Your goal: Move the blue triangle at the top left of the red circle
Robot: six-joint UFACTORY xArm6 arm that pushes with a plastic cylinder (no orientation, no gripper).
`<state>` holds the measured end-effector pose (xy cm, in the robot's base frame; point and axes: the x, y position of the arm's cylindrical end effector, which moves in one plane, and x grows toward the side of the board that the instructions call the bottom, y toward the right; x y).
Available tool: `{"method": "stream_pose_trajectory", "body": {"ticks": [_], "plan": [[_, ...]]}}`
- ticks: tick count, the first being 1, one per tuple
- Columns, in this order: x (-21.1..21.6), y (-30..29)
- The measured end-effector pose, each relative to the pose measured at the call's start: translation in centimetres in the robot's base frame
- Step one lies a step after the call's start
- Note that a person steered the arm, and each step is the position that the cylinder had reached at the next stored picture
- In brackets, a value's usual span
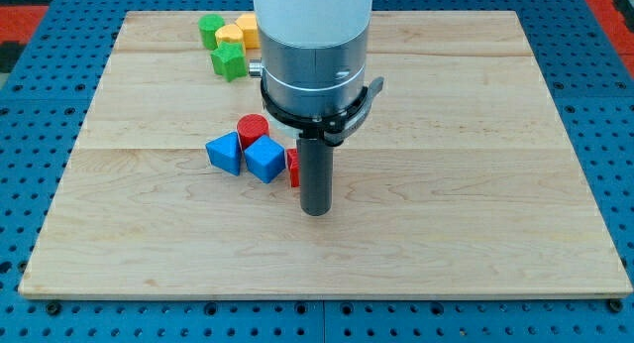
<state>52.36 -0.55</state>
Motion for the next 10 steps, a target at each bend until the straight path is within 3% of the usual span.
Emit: {"method": "stream_pose_trajectory", "body": {"ticks": [3, 4, 6, 7, 9, 10], "plan": [[0.3, -0.2], [2.7, 2.4], [3.1, -10.8], [0.1, -12.2], [-12.1, -11.9], [-16.8, -15.6]]}}
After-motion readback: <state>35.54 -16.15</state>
